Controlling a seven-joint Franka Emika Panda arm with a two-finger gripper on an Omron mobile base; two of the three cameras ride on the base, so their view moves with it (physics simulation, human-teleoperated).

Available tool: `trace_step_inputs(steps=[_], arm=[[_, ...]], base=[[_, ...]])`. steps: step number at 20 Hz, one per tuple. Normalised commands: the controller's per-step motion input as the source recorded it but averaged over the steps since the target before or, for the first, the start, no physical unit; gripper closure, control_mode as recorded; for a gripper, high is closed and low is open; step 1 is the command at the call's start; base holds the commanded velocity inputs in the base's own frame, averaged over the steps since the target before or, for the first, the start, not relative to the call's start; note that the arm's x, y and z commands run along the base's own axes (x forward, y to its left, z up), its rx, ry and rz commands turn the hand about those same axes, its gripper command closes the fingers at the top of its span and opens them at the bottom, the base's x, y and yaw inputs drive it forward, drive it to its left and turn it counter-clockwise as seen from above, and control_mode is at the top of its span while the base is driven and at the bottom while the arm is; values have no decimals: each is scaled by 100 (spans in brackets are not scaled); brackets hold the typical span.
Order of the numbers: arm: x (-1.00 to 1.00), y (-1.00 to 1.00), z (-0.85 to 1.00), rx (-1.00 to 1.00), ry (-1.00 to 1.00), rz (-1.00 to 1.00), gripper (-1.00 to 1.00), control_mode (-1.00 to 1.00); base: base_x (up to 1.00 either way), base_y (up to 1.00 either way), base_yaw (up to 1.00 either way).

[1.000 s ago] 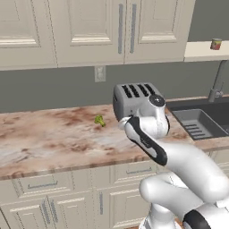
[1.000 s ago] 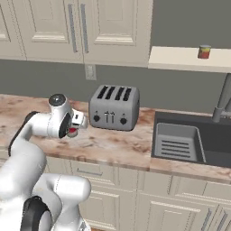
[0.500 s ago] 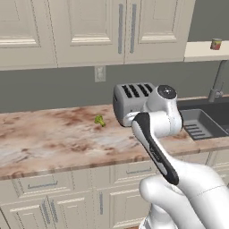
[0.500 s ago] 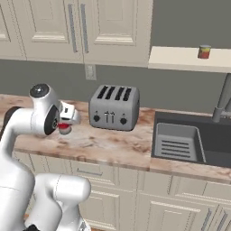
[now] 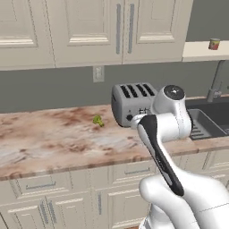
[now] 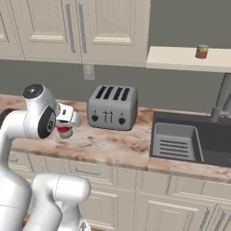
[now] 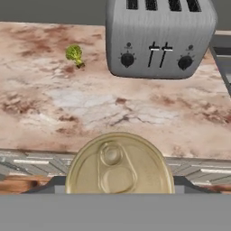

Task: Restock the canned food cabinet by taking the new fresh canned food from the counter and placing it in the cabinet. Then, take the old canned food from the cabinet and place it on the counter.

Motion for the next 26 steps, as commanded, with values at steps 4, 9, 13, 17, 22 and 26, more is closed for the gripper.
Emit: trace_step_inputs(steps=[4, 9, 13, 17, 22, 26], arm=[[0, 0, 0, 0, 0, 0, 100, 100], [0, 0, 0, 0, 0, 0, 100, 100], [0, 0, 0, 0, 0, 0, 100, 100], [0, 0, 0, 0, 0, 0, 100, 100], [0, 0, 0, 0, 0, 0, 100, 100], [0, 0, 0, 0, 0, 0, 100, 100]], base=[[4, -97, -15], [27, -100, -11], [32, -100, -5], [45, -92, -1], [55, -59, 0], [49, -31, 0]])
